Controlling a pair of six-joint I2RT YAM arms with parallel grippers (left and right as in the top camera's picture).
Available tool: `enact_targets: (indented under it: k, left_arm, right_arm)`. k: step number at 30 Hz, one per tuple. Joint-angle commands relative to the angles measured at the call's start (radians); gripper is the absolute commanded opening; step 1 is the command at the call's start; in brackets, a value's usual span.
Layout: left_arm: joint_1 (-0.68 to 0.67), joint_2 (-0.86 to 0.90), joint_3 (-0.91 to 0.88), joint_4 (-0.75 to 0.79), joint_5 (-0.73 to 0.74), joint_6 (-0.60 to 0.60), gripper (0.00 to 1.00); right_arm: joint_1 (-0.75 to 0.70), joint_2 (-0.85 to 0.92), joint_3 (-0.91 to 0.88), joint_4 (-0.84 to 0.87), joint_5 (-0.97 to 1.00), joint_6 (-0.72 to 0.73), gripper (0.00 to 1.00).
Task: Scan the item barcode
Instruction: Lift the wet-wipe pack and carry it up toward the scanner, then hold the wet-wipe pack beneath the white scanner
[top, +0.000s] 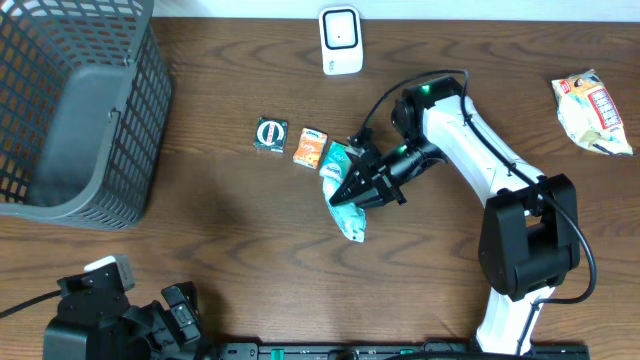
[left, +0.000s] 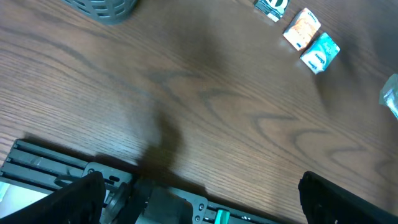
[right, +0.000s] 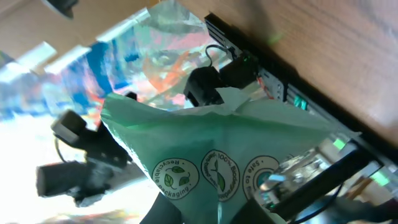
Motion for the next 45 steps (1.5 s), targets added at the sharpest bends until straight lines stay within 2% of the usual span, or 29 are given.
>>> enact_targets:
  k: [1,6,7,14,15,16,17,19,20,27,30,35,37,38,40,42,45]
  left_arm:
    - [0.003,0.000,0.002,0.001,-0.009,-0.009,0.98]
    - [0.003,0.000,0.002,0.001,-0.009,-0.009,0.98]
    - [0.003,0.000,0.002,0.001,-0.009,-0.009,0.98]
    - [0.003,0.000,0.002,0.001,-0.009,-0.009,0.98]
    - [0.003,0.000,0.002,0.001,-0.009,-0.009,0.98]
    - [0.003,0.000,0.002,0.001,-0.009,-0.009,0.98]
    - [0.003,0.000,0.002,0.001,-0.009,-0.009,0.98]
    - [0.003,0.000,0.002,0.001,-0.009,-0.009,0.97]
    - [0.003,0.000,0.002,0.001,-0.009,-0.009,0.98]
    - [0.003,0.000,0.002,0.001,-0.009,-0.009,0.98]
    - [0.003,0.000,0.002,0.001,-0.009,-0.009,0.98]
    - [0.003,0.000,0.002,0.001,-0.009,-0.009,0.98]
    - [0.003,0.000,0.002,0.001,-0.009,-0.009,0.98]
    - [0.003,0.000,0.002,0.001,-0.009,-0.009,0.98]
    - [0.003,0.000,0.002,0.001,-0.009,-0.009,0.98]
    - [0.003,0.000,0.002,0.001,-0.009,-0.009,0.98]
    - [0.003,0.000,0.002,0.001,-0.009,-0.009,0.98]
  right_arm:
    - [0.005,0.000,0.012,-0.003,-0.022,-0.176,0.03]
    - [0.016,0.001,0.012,0.009,-0.021,-0.250,0.06]
    - [0.016,0.001,0.012,0.021,-0.022,-0.260,0.01]
    - [0.016,0.001,0.012,0.088,-0.014,-0.259,0.01]
    - [0.016,0.000,0.012,0.092,-0.011,-0.259,0.04]
    - [0.016,0.000,0.012,0.105,0.010,-0.259,0.18]
    - [0.016,0.000,0.012,0.114,0.027,-0.259,0.18]
    - [0.016,0.000,0.012,0.140,0.077,-0.259,0.02]
    - [0.016,0.000,0.012,0.148,0.098,-0.259,0.01]
    - [0.016,0.001,0.012,0.175,0.040,-0.250,0.01]
    - [0.015,0.000,0.012,0.195,0.039,-0.175,0.01]
    - [0.036,0.001,0.012,0.331,0.063,-0.149,0.01]
    - [0.064,0.000,0.013,0.456,0.169,-0.002,0.01]
    - [0.083,0.000,0.018,0.530,0.291,0.109,0.01]
    - [0.112,0.000,0.031,0.598,0.495,0.216,0.01]
    - [0.141,0.000,0.062,0.632,0.745,0.281,0.01]
    - [0.160,0.000,0.128,0.635,0.970,0.306,0.01]
